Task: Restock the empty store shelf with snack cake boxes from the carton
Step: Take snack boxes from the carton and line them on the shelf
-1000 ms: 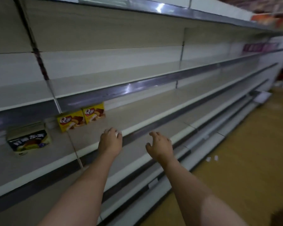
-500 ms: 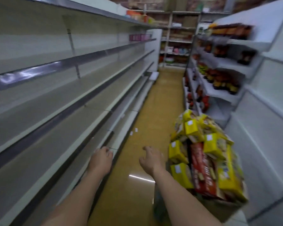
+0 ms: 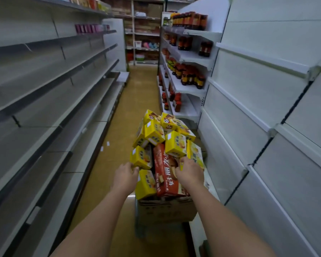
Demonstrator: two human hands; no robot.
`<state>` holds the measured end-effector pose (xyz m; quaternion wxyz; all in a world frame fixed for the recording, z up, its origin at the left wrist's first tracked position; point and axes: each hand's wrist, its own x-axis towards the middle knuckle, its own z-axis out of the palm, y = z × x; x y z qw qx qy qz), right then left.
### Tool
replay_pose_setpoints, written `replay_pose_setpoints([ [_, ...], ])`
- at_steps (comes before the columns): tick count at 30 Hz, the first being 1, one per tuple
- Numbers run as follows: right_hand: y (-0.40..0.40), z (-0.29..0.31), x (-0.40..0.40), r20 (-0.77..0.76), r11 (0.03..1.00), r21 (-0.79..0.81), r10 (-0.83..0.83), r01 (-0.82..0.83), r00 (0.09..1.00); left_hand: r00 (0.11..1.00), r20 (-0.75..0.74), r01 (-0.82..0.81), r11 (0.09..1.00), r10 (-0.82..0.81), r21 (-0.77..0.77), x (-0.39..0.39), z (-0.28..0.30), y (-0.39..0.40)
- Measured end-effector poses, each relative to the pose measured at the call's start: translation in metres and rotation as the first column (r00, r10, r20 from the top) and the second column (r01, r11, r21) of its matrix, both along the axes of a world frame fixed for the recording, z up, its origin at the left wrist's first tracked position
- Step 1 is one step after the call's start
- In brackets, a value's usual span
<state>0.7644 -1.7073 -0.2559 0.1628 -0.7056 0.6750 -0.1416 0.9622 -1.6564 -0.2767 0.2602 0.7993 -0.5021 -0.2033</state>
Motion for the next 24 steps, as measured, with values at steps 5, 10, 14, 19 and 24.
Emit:
replay_pose_setpoints([
  [5,-0.027,-0.003,-0.030,-0.030,0.997,0.032,-0.070,0.071,0.997,1.000,-0.008,0.027,0.999,-0.027,0.022,-0.034,-0.004,-0.036],
  [10,-0.070,-0.009,-0.037,0.006,0.990,0.074,-0.120,0.120,0.993,0.996,-0.028,0.088,0.996,-0.088,0.025,-0.042,-0.009,-0.093],
  [14,-0.112,-0.014,-0.024,0.057,0.976,0.144,-0.176,0.167,0.983,0.993,-0.062,0.100,0.995,-0.098,0.017,-0.032,-0.013,-0.143],
  [19,-0.159,-0.029,0.003,0.038,0.954,0.241,-0.193,0.179,0.980,0.990,-0.140,-0.008,1.000,0.012,0.028,-0.015,-0.024,-0.195],
  [24,-0.188,-0.044,0.022,-0.015,0.940,0.284,-0.193,0.189,0.981,0.976,-0.188,-0.103,0.994,0.110,0.044,-0.011,-0.032,-0.226],
])
